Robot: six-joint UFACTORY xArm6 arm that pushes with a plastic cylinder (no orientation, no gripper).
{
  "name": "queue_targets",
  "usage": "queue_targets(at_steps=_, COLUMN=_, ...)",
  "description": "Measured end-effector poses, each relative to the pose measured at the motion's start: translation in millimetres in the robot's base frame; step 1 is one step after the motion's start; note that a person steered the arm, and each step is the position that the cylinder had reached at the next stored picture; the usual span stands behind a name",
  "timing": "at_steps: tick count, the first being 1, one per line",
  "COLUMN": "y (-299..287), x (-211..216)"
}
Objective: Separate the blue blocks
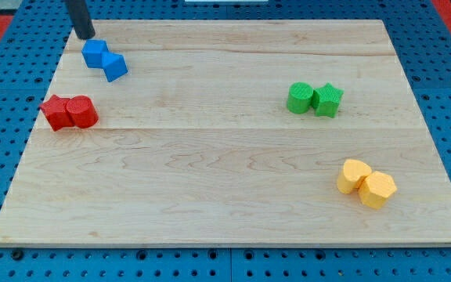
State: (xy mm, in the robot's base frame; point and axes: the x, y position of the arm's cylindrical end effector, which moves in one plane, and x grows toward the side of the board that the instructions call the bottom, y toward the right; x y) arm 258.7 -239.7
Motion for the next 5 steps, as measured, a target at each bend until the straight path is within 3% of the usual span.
queue_targets(at_steps=1, y=23.1, x=51.2)
queue_targets(at_steps=3, y=76.8, x=79.8)
queue_targets(at_steps=4, y=169.0, x=120.9)
queue_targets(at_steps=5, y=185.8, x=160.9)
